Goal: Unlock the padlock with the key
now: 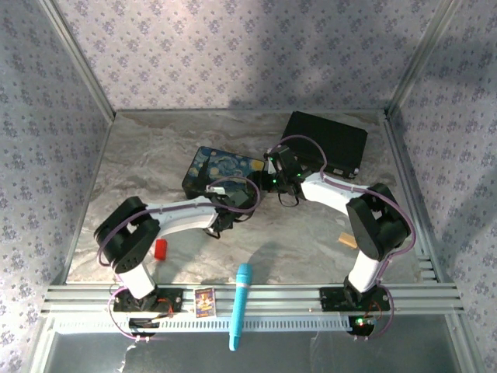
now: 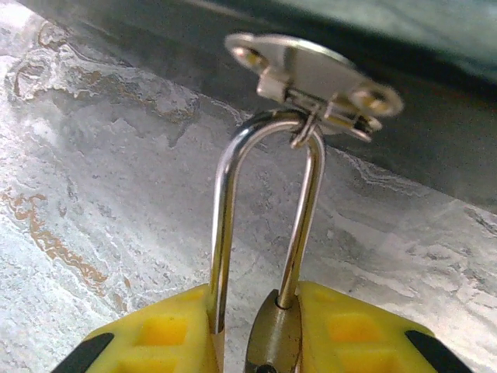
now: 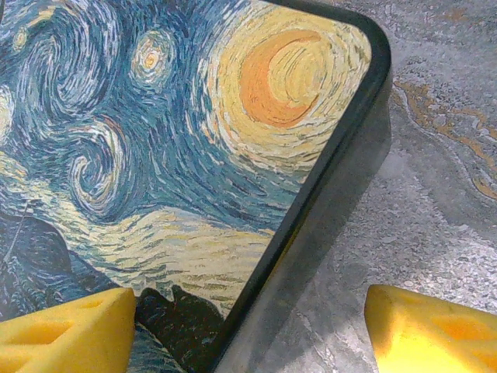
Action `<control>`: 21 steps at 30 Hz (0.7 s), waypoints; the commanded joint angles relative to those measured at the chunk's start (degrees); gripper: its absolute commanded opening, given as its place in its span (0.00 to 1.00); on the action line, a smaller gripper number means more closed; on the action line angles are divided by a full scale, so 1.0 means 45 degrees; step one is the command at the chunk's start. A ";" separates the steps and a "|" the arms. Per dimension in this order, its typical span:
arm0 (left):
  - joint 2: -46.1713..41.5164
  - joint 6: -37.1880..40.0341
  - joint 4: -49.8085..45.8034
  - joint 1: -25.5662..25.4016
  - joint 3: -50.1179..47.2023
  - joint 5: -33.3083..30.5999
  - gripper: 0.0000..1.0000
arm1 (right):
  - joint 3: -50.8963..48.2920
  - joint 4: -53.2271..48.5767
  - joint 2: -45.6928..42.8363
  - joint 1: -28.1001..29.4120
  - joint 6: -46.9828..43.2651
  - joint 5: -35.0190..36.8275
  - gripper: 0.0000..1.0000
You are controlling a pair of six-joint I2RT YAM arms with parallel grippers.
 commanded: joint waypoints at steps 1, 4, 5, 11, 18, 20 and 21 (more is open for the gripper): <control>0.0622 -0.0143 -0.2022 -0.0331 0.0045 -0.0274 0.25 | -0.0580 -0.1400 0.0687 -0.0289 -0.0053 0.0829 0.77; 0.0702 -0.0176 -0.1820 -0.0566 0.0063 -0.0274 0.26 | -0.0594 -0.1356 0.0726 -0.0302 -0.0034 0.0815 0.77; 0.0759 -0.0203 -0.1778 -0.0664 0.0099 -0.0269 0.26 | -0.0608 -0.1315 0.0745 -0.0312 -0.0012 0.0796 0.77; 0.1567 -0.0486 -0.2303 -0.1283 0.0833 -0.0665 0.28 | -0.0628 -0.1113 0.0918 -0.0318 0.0123 0.0682 0.77; 0.2294 -0.0772 -0.3156 -0.1633 0.1479 -0.1057 0.25 | -0.0704 -0.0943 0.1116 -0.0332 0.0203 0.0518 0.76; 0.2365 -0.0796 -0.3441 -0.1643 0.1604 -0.1278 0.24 | -0.0686 -0.0913 0.1135 -0.0330 0.0202 0.0518 0.77; 0.2402 -0.0818 -0.3582 -0.1660 0.1686 -0.1397 0.22 | -0.0666 -0.0930 0.1154 -0.0352 0.0203 0.0498 0.76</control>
